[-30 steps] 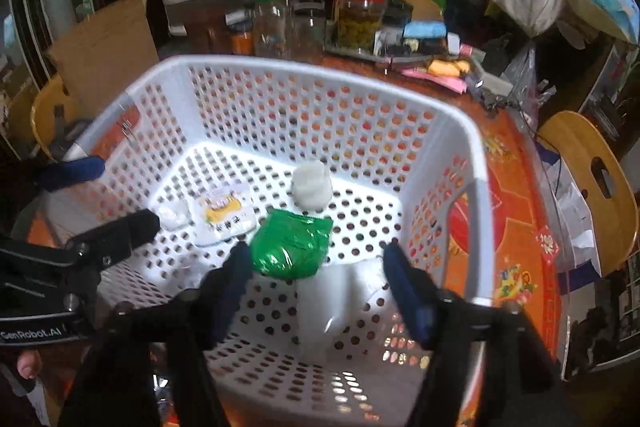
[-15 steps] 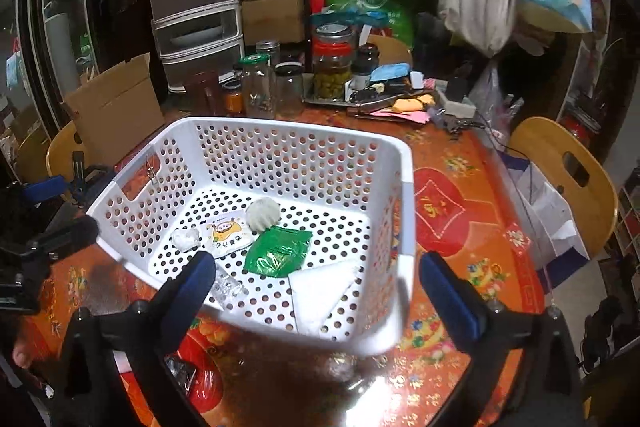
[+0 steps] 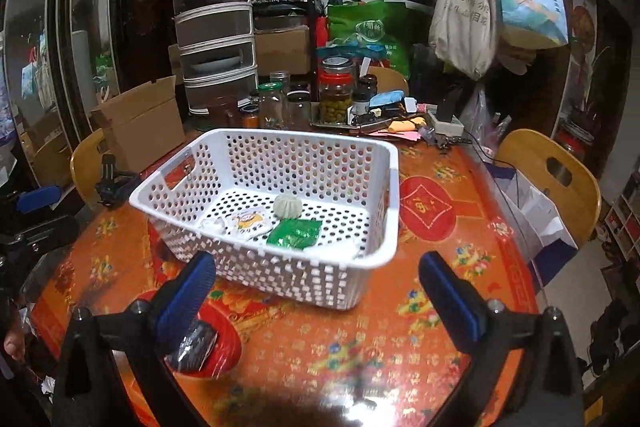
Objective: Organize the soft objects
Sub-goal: 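Withdraw both tools back toward the black sock and pink roll, then grasp the black sock with the right tool while the left tool grasps the pink roll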
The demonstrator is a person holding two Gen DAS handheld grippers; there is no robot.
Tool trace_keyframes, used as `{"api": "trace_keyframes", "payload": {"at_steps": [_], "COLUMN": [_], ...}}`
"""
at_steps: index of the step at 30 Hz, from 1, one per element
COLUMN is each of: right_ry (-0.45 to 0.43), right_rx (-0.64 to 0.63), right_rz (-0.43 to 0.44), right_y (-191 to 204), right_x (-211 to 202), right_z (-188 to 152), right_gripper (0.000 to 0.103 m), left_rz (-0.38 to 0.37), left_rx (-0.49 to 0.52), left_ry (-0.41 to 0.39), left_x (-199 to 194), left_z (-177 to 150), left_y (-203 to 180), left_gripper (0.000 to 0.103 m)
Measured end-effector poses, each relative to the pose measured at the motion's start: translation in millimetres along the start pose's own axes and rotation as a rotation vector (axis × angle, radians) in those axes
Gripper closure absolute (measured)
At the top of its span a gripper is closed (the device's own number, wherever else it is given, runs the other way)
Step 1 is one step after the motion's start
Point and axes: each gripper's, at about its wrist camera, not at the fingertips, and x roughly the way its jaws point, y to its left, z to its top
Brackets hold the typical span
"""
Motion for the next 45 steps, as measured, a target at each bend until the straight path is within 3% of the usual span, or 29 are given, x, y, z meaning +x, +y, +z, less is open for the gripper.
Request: {"api": "trace_keyframes", "payload": {"at_steps": [7,11,18,22,27,30,32,37,45], "right_ry": [0.004,0.04,0.081,0.109,0.115,0.128,0.141,0.145,0.165], "right_rx": [0.03,0.05,0.099,0.097,0.083,0.065,0.059,0.055,0.036], "right_rz": [0.024,0.027,0.046,0.073,0.098,0.117,0.135,0.184,0.283], "right_y": [9,10,5,8,22,34,43,57,88], "right_x": [-10,-1,15,25,31,38,43,50,67], "right_z": [-45,-68,-96,-105,-110,-111,-114,-116,-113], "right_gripper": [0.002,0.002,0.002,0.002,0.002,0.002,0.002,0.007,0.03], "left_rz": [0.042,0.016,0.016,0.024,0.02,0.017,0.014,0.005,0.017], "left_rx": [0.001,0.008,0.035,0.046,0.05,0.068,0.07,0.043,-0.022], "left_ry": [0.017,0.097,0.169,0.2,0.233,0.253,0.262,0.245,0.231], "left_x": [6,37,76,93,105,111,113,111,108], "left_z": [-50,-76,-109,-120,-124,-129,-132,-130,-127], "left_y": [8,8,3,-1,-2,-7,-8,-2,16], "left_gripper": [0.0,0.0,0.001,0.02,0.029,0.042,0.06,0.065,0.066]}}
